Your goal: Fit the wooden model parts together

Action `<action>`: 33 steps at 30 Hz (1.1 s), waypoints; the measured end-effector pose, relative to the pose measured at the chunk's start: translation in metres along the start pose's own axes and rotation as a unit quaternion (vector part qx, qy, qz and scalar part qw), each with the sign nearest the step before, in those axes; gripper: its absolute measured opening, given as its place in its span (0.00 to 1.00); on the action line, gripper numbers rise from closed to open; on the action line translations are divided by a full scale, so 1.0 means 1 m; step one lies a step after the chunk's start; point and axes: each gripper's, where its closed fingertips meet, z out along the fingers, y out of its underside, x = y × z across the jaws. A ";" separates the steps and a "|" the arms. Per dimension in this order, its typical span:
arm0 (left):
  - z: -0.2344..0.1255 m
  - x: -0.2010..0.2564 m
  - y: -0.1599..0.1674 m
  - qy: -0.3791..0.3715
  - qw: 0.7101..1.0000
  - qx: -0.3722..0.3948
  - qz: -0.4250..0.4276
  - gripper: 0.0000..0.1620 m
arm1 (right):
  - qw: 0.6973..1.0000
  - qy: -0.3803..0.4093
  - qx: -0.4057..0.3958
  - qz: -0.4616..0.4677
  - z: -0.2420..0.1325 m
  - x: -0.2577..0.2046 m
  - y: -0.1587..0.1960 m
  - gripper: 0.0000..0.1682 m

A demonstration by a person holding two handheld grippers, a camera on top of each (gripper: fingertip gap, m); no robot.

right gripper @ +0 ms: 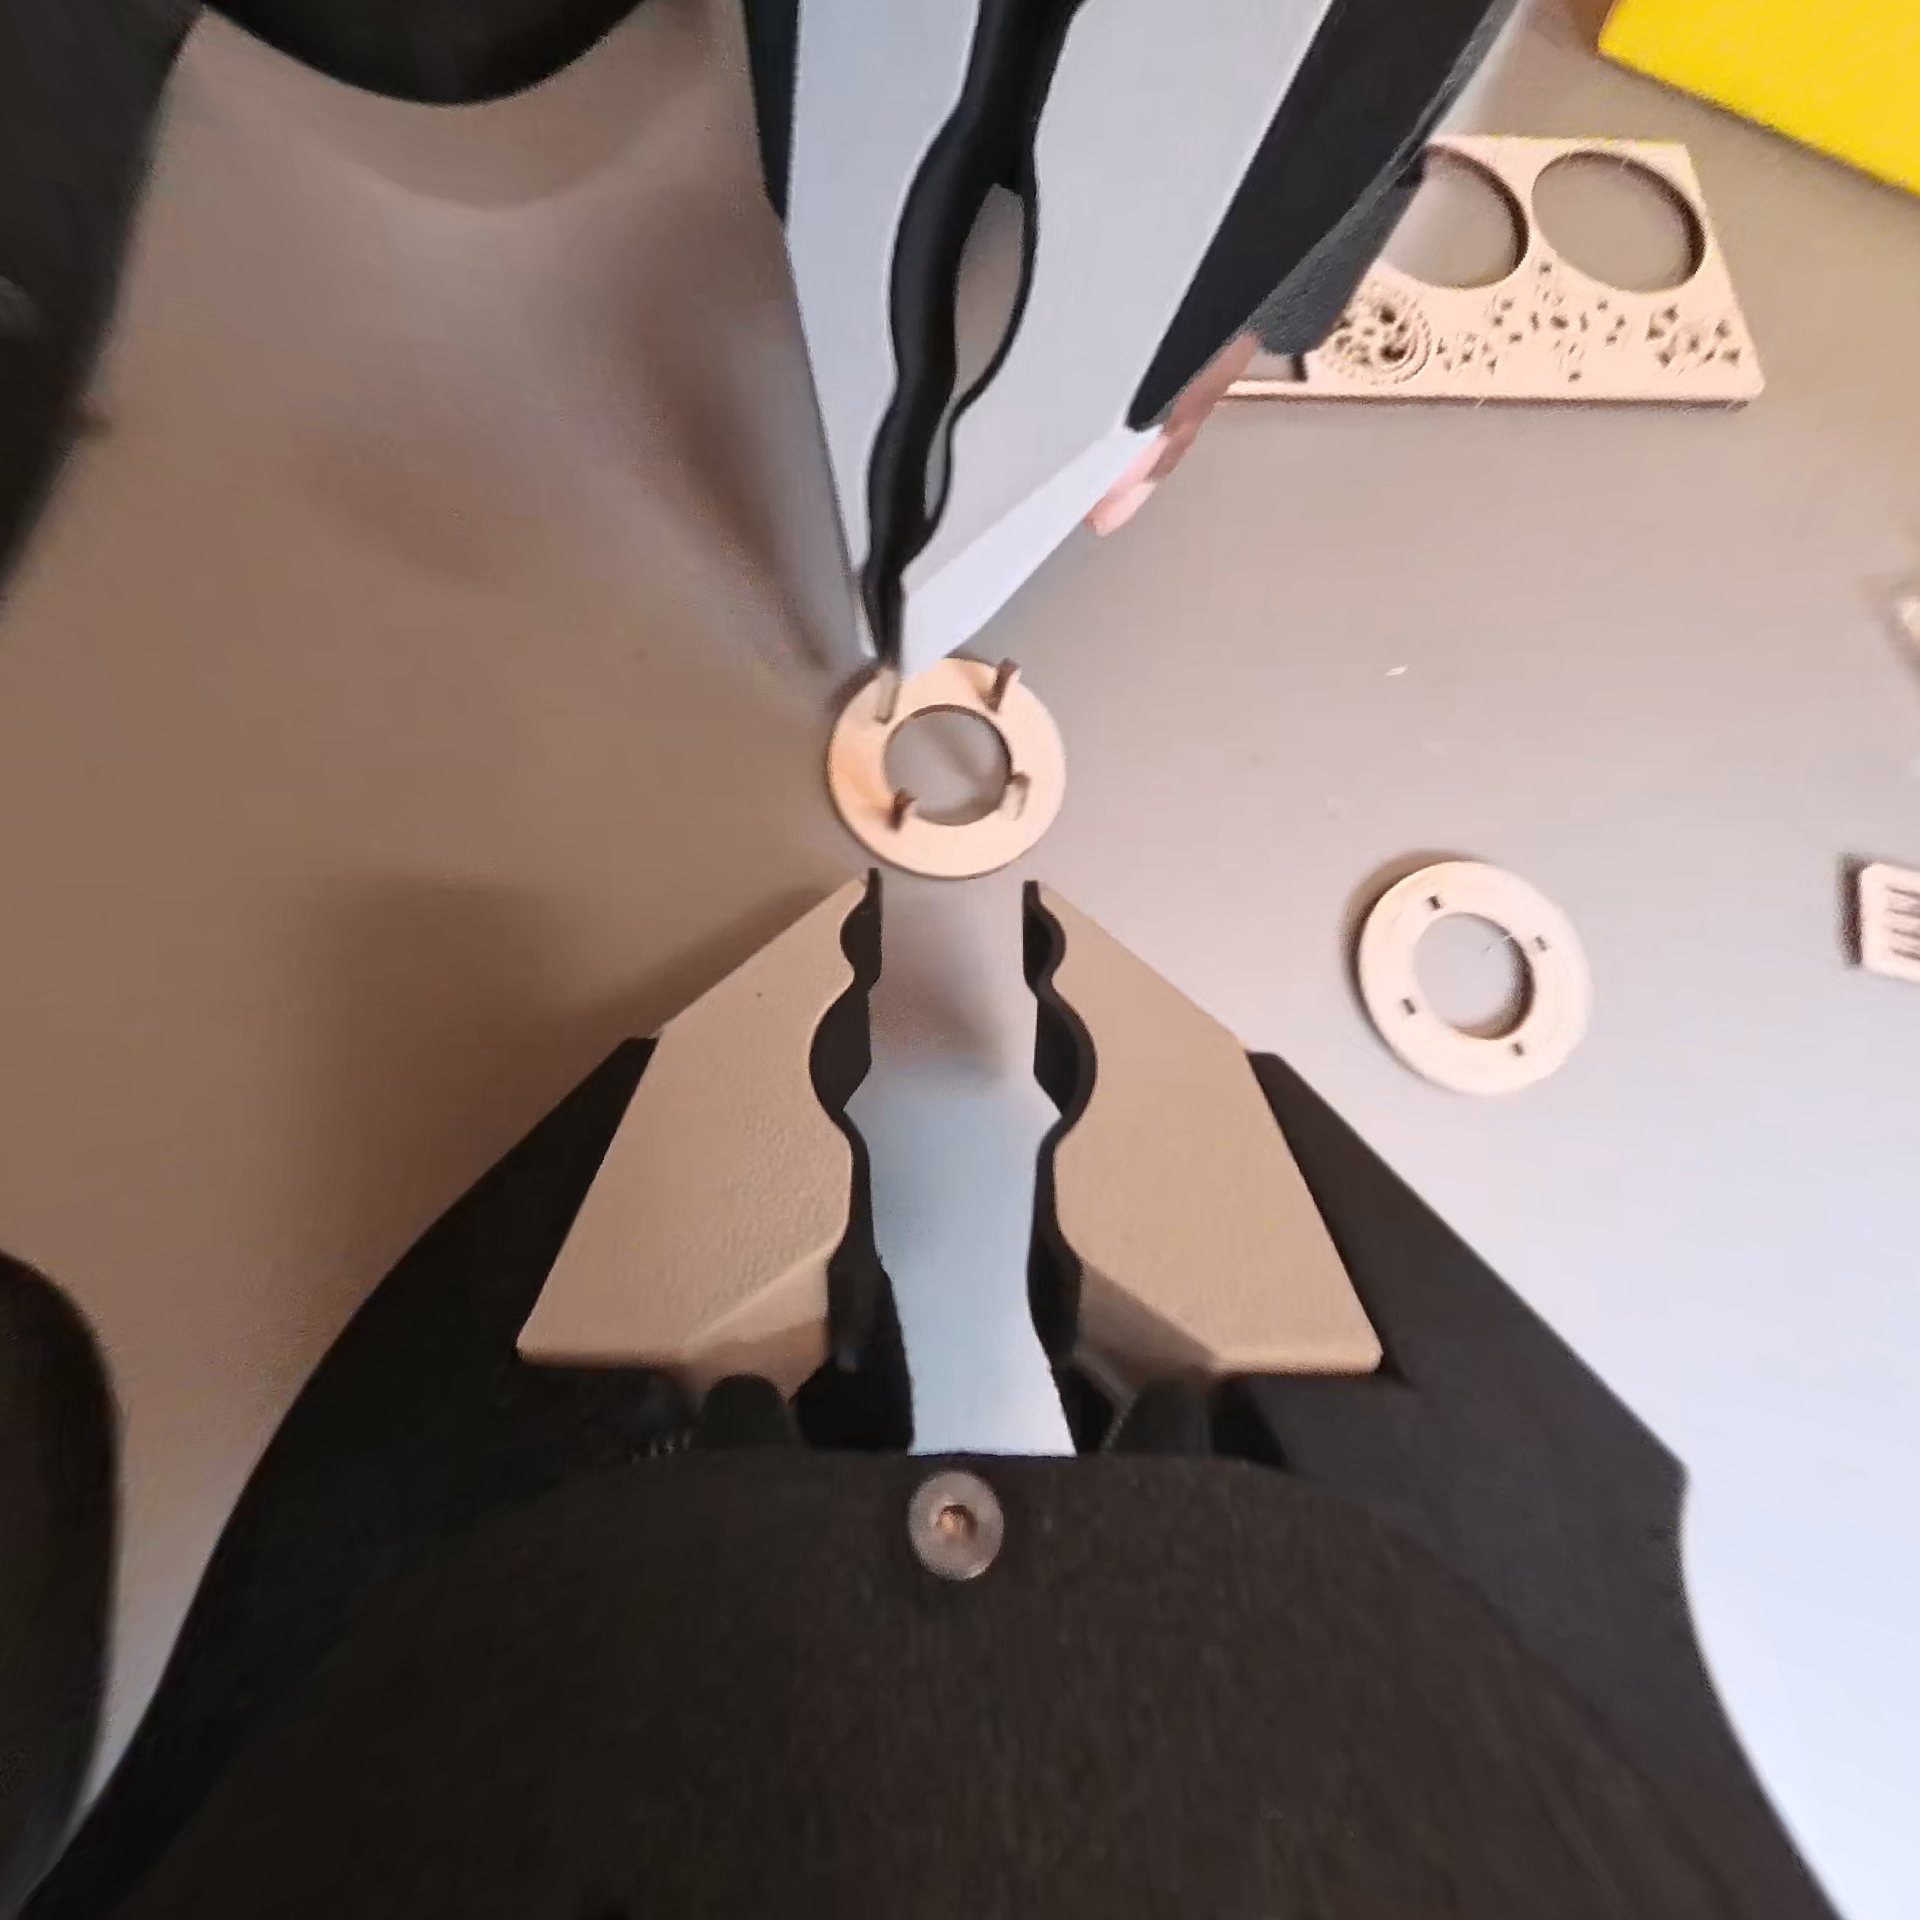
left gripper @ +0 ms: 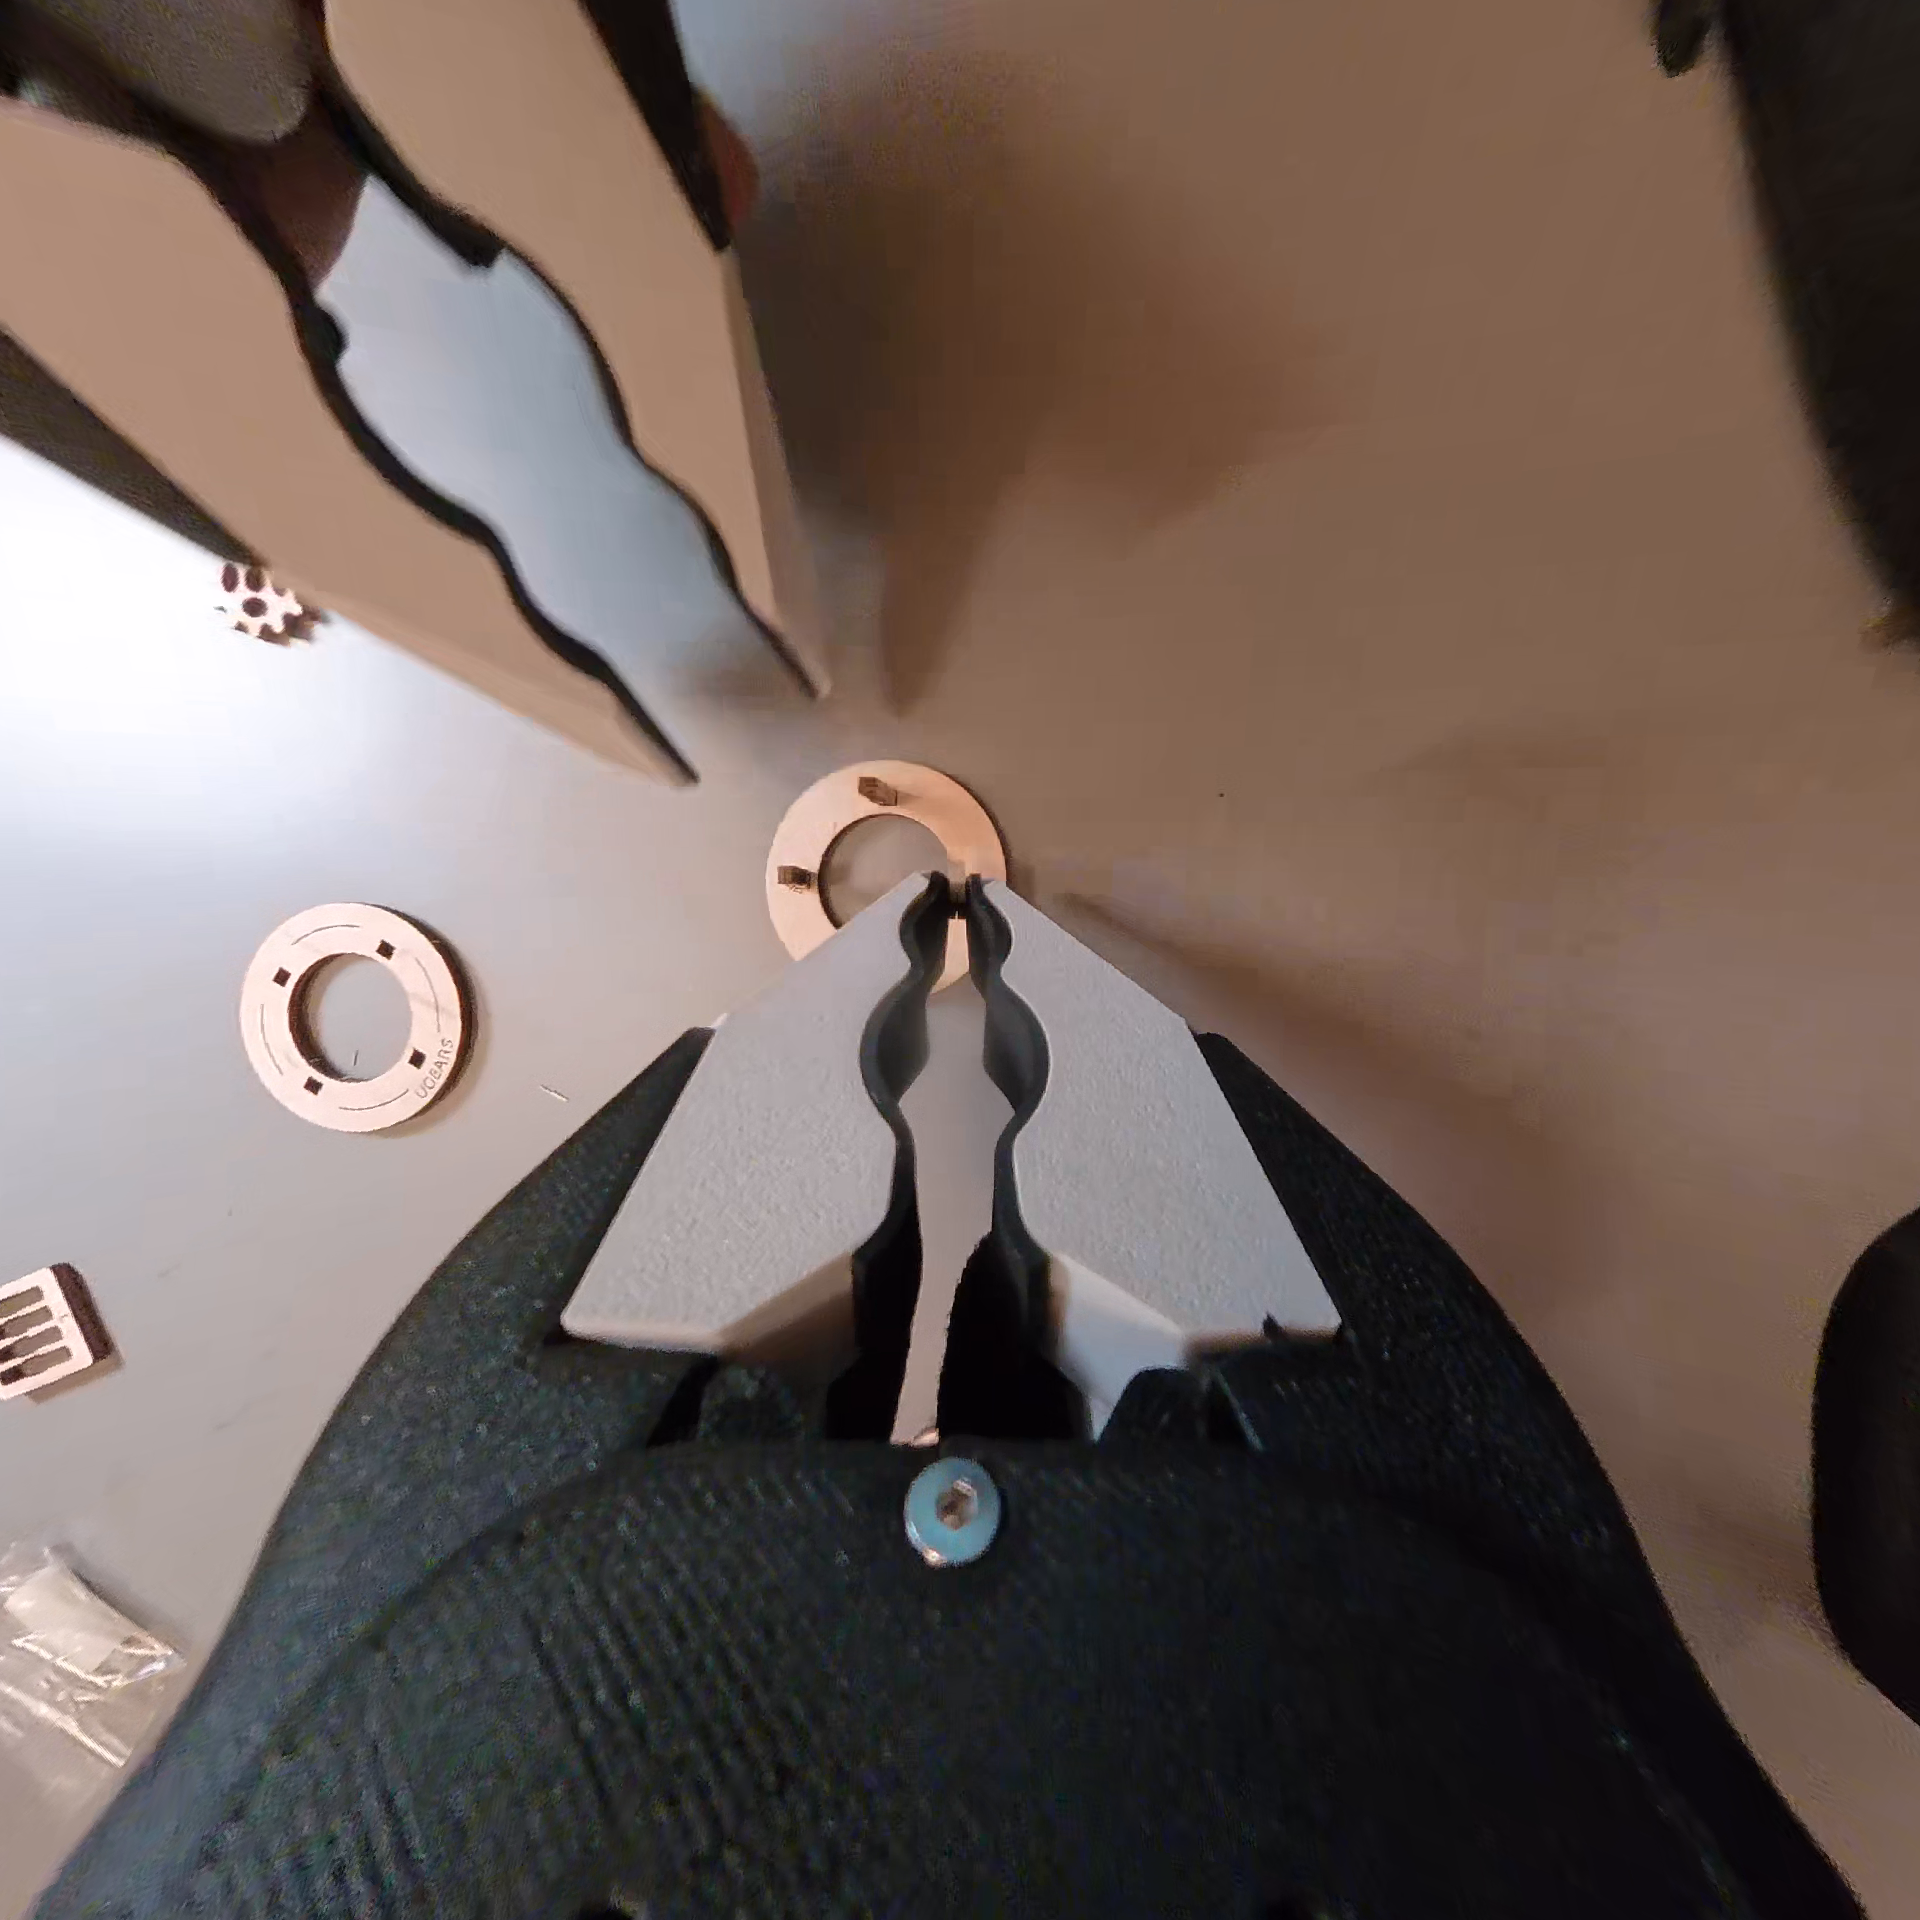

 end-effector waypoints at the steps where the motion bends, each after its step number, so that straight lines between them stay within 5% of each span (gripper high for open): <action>1: 0.002 0.000 0.001 0.001 1.000 -0.004 0.002 0.01 | 1.000 0.000 0.004 0.014 0.000 -0.007 0.001 0.15; 33: 0.009 0.003 0.004 0.019 0.986 -0.162 0.022 0.01 | 0.997 0.068 0.042 0.004 0.022 -0.007 -0.001 0.07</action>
